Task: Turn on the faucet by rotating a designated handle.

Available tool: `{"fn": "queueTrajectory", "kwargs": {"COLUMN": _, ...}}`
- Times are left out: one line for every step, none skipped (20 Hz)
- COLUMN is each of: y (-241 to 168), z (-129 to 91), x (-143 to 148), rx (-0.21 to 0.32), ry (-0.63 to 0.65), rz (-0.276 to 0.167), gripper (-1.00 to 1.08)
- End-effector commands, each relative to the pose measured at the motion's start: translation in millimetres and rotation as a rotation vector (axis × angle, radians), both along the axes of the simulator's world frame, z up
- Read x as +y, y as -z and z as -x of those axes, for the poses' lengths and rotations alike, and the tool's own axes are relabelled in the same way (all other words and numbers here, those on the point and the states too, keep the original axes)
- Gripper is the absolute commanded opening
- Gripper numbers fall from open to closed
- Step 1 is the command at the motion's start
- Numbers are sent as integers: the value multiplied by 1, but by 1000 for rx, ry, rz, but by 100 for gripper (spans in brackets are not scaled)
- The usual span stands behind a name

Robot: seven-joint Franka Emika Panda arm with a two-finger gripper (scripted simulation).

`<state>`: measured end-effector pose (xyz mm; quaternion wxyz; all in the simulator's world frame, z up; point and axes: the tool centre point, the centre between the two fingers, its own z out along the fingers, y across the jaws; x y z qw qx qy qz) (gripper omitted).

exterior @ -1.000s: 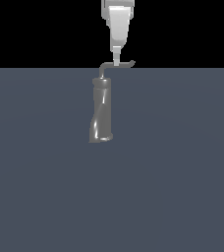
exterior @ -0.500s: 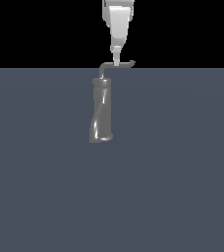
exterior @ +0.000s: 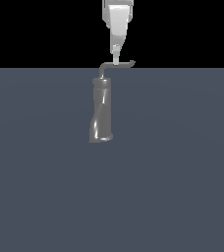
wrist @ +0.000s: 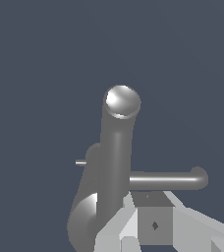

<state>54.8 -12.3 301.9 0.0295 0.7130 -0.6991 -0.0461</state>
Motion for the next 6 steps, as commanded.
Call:
{"fn": "queueTrajectory", "kwargs": {"y": 2, "z": -46, "x": -39, "rx": -106, "ry": 50, "rz": 23, "gripper": -100}}
{"fn": "queueTrajectory", "kwargs": {"y": 2, "z": -48, "x": -41, "rx": -106, "ry": 52, "rz": 24, "gripper": -100}}
{"fn": "queueTrajectory", "kwargs": {"y": 2, "z": -50, "x": -42, "rx": -106, "ry": 54, "rz": 24, "gripper": -100}}
{"fn": "queueTrajectory", "kwargs": {"y": 2, "z": -53, "x": -43, "rx": -106, "ry": 55, "rz": 25, "gripper": -100}}
{"fn": "queueTrajectory", "kwargs": {"y": 2, "z": -55, "x": -45, "rx": -106, "ry": 57, "rz": 25, "gripper": -100}}
{"fn": "queueTrajectory", "kwargs": {"y": 2, "z": -55, "x": -45, "rx": -106, "ry": 57, "rz": 25, "gripper": -100}}
